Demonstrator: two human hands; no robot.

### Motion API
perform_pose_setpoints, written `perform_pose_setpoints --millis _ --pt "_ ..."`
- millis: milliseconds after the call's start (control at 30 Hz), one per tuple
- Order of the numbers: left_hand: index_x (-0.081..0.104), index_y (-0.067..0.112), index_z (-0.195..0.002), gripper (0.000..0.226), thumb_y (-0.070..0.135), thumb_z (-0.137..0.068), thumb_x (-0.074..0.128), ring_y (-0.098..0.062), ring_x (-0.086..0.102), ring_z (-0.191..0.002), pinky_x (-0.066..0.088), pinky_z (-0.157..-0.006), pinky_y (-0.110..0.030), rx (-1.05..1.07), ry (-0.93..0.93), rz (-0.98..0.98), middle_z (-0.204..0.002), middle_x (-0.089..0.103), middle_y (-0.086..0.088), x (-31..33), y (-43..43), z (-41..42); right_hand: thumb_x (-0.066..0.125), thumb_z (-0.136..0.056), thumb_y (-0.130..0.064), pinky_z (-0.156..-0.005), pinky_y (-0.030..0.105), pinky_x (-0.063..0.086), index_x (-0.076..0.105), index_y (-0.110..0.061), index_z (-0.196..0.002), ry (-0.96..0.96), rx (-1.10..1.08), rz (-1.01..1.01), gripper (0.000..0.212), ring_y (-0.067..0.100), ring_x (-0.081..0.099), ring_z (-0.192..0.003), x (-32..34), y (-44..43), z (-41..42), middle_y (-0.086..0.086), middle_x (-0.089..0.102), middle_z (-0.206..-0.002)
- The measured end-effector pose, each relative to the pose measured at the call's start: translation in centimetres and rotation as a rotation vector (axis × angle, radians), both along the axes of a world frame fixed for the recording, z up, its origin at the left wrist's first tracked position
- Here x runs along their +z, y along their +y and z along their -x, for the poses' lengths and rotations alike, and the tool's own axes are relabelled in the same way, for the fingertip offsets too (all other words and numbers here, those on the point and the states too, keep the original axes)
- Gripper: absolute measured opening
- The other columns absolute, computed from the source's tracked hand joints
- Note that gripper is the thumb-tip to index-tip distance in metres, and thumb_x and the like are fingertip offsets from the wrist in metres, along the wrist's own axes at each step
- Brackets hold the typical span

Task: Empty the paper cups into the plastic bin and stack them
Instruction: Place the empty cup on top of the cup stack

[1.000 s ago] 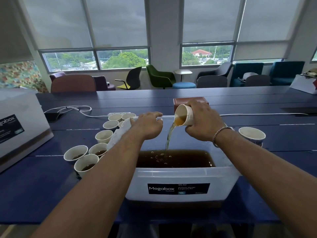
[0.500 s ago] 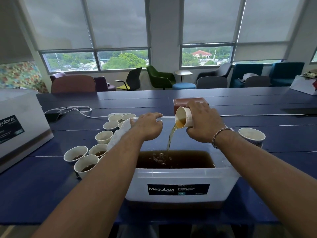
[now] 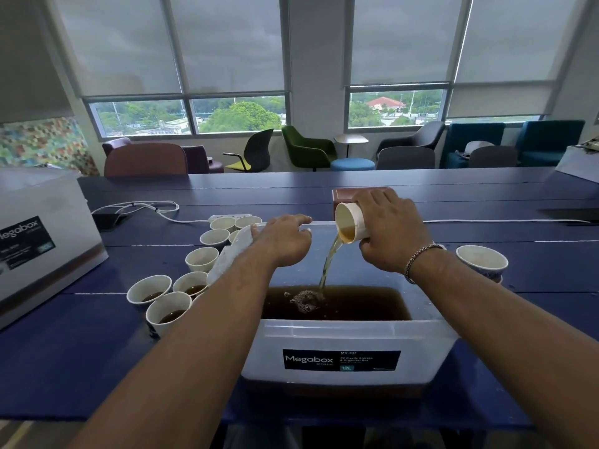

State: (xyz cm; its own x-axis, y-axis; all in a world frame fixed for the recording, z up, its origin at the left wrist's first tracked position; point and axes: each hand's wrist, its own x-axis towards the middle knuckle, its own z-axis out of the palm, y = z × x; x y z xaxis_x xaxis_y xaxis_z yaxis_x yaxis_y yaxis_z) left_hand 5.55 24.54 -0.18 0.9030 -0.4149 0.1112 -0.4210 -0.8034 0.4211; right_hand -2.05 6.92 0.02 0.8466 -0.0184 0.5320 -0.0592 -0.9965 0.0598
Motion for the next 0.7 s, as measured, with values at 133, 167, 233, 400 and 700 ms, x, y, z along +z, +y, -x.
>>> perform_pose_setpoints --millis 133,167,233,400,700 --pt "0.042 0.034 -0.145 0.041 0.034 -0.105 0.036 -0.025 0.023 -0.147 0.002 -0.117 -0.060 -0.005 0.001 -0.002 -0.158 0.033 0.000 0.03 0.11 -0.06 0.080 -0.068 -0.028 -0.095 0.045 0.040 0.043 -0.018 -0.131 -0.049 0.011 0.049 0.073 0.027 0.046 -0.117 0.15 0.16 -0.10 0.006 0.052 -0.128" --pt "0.042 0.034 -0.145 0.041 0.034 -0.105 0.036 -0.025 0.023 -0.147 0.002 -0.117 -0.060 -0.007 0.002 -0.002 -0.158 0.033 0.000 0.03 0.14 -0.11 0.081 -0.066 -0.027 -0.094 0.046 0.041 0.044 -0.018 -0.129 -0.067 0.015 0.064 0.073 0.028 0.047 -0.116 0.19 0.17 -0.13 0.007 0.053 -0.128" --pt "0.042 0.034 -0.145 0.041 0.035 -0.105 0.036 -0.025 0.023 -0.147 0.003 -0.117 -0.059 -0.009 0.001 -0.002 -0.158 0.033 0.000 0.04 0.16 -0.20 0.081 -0.063 -0.024 -0.092 0.046 0.042 0.047 -0.017 -0.126 -0.097 0.020 0.090 0.072 0.029 0.048 -0.113 0.27 0.18 -0.17 0.008 0.054 -0.125" --pt "0.047 0.033 -0.142 0.039 0.033 -0.104 0.036 -0.026 0.033 -0.142 0.009 -0.116 -0.060 0.001 -0.007 0.031 -0.154 0.040 0.000 -0.06 0.03 -0.52 0.085 -0.059 -0.024 -0.091 0.048 0.044 0.049 -0.016 -0.125 -0.130 0.039 0.119 0.076 0.031 0.050 -0.112 0.38 0.39 -0.29 0.010 0.055 -0.124" --pt "0.049 0.033 -0.140 0.038 0.034 -0.104 0.035 -0.026 0.036 -0.140 0.010 -0.115 -0.060 0.002 -0.016 0.046 -0.152 0.043 0.001 -0.09 0.01 -0.66 0.083 -0.063 -0.027 -0.095 0.051 0.043 0.045 -0.016 -0.131 -0.181 0.058 0.154 0.078 0.034 0.047 -0.120 0.84 0.67 -0.31 0.014 0.052 -0.131"
